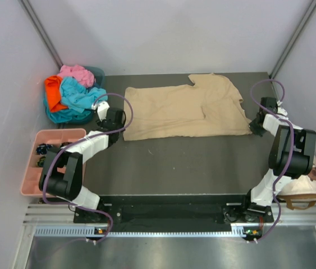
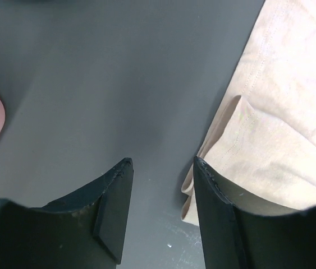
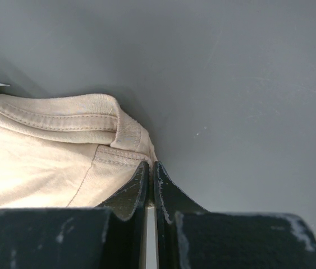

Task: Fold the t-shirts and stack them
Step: Fold the flattened tshirt in 1/3 of the way

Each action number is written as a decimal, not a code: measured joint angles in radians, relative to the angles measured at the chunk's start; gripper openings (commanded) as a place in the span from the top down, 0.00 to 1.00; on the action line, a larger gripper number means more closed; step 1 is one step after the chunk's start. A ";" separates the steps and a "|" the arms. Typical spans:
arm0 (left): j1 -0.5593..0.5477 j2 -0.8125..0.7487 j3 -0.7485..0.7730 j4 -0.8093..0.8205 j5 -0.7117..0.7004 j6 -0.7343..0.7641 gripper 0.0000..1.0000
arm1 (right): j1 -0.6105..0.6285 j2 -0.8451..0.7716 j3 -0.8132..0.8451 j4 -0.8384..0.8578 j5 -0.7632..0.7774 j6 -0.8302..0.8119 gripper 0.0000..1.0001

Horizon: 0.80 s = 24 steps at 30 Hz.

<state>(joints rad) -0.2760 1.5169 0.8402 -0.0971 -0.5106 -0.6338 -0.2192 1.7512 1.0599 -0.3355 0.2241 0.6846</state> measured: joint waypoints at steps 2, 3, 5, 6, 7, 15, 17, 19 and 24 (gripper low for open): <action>0.000 0.001 -0.002 0.007 0.000 0.000 0.47 | 0.000 0.000 0.000 -0.001 -0.001 0.000 1.00; 0.000 0.003 -0.002 0.014 0.002 0.000 0.47 | 0.000 0.000 0.000 -0.001 -0.001 0.000 1.00; 0.001 0.015 -0.002 0.044 0.016 0.000 0.48 | 0.000 0.000 0.000 -0.001 -0.002 0.000 1.00; 0.001 0.027 -0.001 0.062 0.024 0.001 0.48 | 0.000 0.000 0.000 -0.001 -0.003 0.000 1.00; 0.001 0.042 -0.001 0.085 0.033 0.002 0.48 | 0.000 0.000 0.000 -0.001 -0.005 0.000 1.00; 0.001 0.120 0.003 0.167 0.085 0.014 0.36 | 0.000 0.000 0.000 -0.001 -0.010 0.000 1.00; 0.001 0.124 0.009 0.179 0.095 0.020 0.30 | 0.000 0.000 0.000 -0.001 -0.012 0.000 1.00; 0.001 0.124 0.013 0.195 0.103 0.026 0.14 | 0.000 0.000 0.000 -0.001 -0.012 0.000 1.00; 0.008 0.132 0.019 0.241 0.121 0.042 0.10 | 0.000 0.000 0.000 -0.002 -0.013 0.000 1.00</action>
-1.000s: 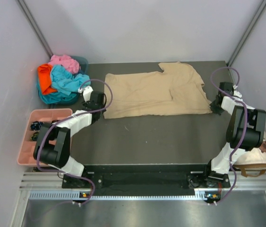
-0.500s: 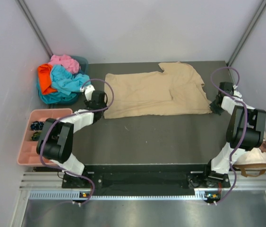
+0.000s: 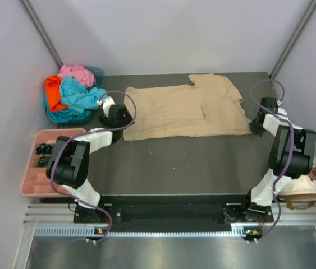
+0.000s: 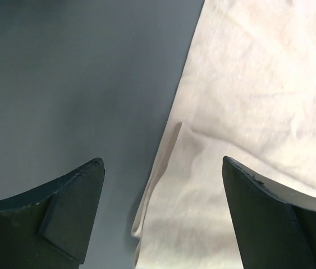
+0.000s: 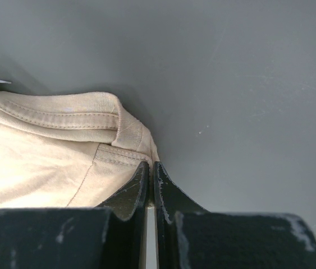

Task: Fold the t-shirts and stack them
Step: Fold the flattened tshirt in 1/3 of the way

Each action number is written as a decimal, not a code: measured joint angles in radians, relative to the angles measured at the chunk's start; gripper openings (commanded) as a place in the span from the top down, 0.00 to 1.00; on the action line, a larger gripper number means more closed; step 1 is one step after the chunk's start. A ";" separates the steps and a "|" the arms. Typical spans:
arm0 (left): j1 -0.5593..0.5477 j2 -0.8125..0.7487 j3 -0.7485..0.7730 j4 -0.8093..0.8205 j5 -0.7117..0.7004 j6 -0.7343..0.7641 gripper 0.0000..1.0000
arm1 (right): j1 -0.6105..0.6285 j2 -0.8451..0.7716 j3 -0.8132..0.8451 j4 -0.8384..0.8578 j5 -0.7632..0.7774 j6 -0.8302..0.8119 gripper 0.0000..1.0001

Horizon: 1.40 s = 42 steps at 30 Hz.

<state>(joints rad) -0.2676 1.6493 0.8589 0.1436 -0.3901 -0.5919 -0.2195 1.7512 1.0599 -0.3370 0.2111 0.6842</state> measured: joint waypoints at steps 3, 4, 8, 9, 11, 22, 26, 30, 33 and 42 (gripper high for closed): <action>0.016 0.033 0.013 0.041 0.026 0.016 0.11 | 0.000 0.000 0.000 0.000 -0.003 0.000 1.00; 0.021 0.049 0.020 0.051 0.037 0.021 0.13 | -0.001 0.000 0.000 0.000 -0.005 0.000 1.00; 0.031 0.112 0.047 0.087 0.073 0.047 0.26 | -0.002 0.000 0.000 -0.001 -0.015 0.000 1.00; 0.031 0.126 0.056 0.091 0.083 0.053 0.28 | -0.002 0.000 0.000 -0.001 -0.017 0.000 1.00; 0.031 0.145 0.071 0.096 0.098 0.062 0.32 | -0.002 0.000 0.000 -0.001 -0.020 0.000 1.00; 0.031 0.153 0.079 0.117 0.139 0.073 0.75 | -0.006 0.000 0.000 -0.001 -0.027 0.000 1.00; 0.031 0.156 0.079 0.119 0.139 0.075 0.88 | -0.006 0.000 0.000 -0.001 -0.028 0.000 1.00; 0.031 0.162 0.080 0.119 0.139 0.077 1.00 | -0.006 0.000 0.000 -0.001 -0.029 0.000 1.00; 0.031 0.163 0.081 0.119 0.135 0.080 1.00 | -0.006 0.000 0.000 -0.001 -0.029 0.000 1.00; 0.037 0.175 0.089 0.118 0.082 0.099 1.00 | -0.006 0.000 0.000 -0.001 -0.029 0.000 1.00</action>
<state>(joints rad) -0.2310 1.8248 0.9478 0.2619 -0.3080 -0.4931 -0.2256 1.7512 1.0599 -0.3378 0.1825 0.6846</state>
